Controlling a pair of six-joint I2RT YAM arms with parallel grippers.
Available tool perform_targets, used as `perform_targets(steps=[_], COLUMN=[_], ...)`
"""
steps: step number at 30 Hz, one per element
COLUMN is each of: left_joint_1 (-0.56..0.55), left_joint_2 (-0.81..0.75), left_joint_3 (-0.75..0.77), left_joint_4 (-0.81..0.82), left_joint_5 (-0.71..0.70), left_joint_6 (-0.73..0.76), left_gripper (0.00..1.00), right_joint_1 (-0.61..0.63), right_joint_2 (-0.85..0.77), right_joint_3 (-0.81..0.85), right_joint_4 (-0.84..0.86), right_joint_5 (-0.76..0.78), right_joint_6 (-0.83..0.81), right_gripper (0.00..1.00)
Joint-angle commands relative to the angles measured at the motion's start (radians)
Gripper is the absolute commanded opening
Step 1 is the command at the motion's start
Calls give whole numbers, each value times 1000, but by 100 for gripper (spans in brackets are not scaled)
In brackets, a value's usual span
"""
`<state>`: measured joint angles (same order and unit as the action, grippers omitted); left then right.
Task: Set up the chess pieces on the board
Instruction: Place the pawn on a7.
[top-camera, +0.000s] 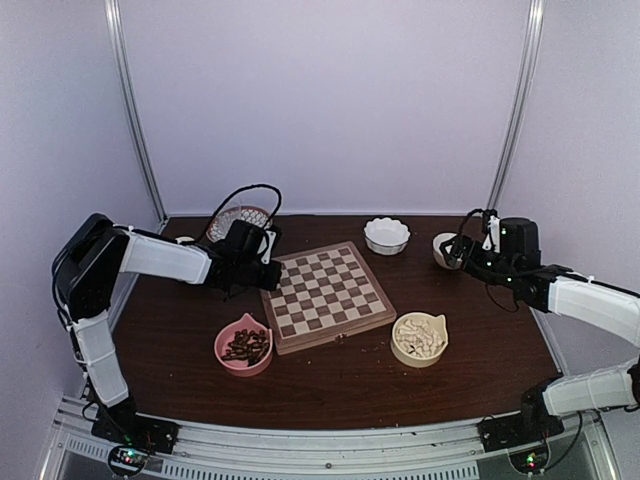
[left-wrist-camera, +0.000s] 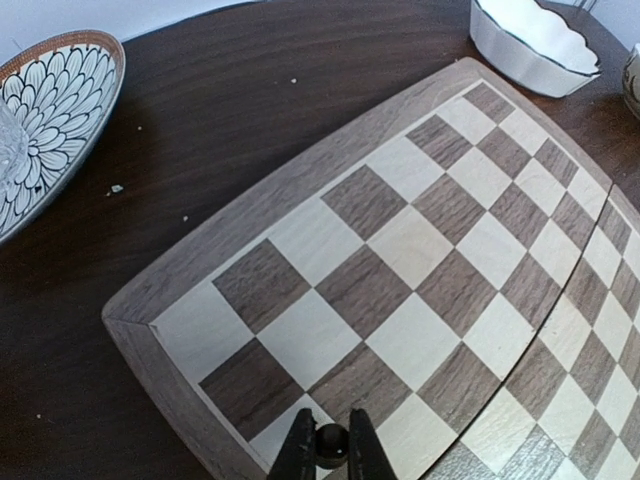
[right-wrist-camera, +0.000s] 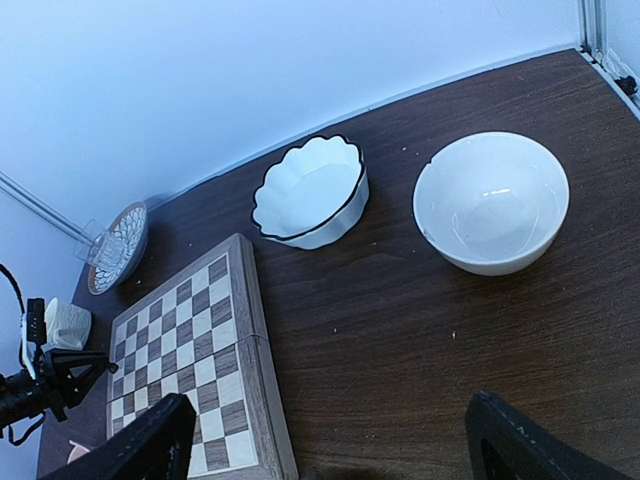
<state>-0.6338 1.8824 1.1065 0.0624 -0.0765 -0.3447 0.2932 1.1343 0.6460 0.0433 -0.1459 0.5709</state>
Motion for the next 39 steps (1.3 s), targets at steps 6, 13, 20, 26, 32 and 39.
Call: perform_targets(steps=[6,13,20,26,32,39], left_joint_1=[11,22,34,34,34,34], left_joint_2=[45,79,90,96,95,90], left_joint_3=[25,34,33,57,78,91], left_joint_4=[56,75,83,47,2,-32], left_joint_5=[-75,-101,-119,-78,-70,-88], left_joint_6=[36,39,38,31,17,9], left_gripper=[0,0,0,3,18,35], right_joint_1=[12,16,17,17,17,17], right_joint_2=[7,11,18,14,15,15], right_joint_3=[-8,-6,-3,-3,-3,-2], right_joint_4=[34,35,32,32,32,32], right_joint_5=[24,28,31,32,29,31], right_joint_6=[-17,-18,-19,-19,-21,-22], right_gripper=[98,98,98,98,98,98])
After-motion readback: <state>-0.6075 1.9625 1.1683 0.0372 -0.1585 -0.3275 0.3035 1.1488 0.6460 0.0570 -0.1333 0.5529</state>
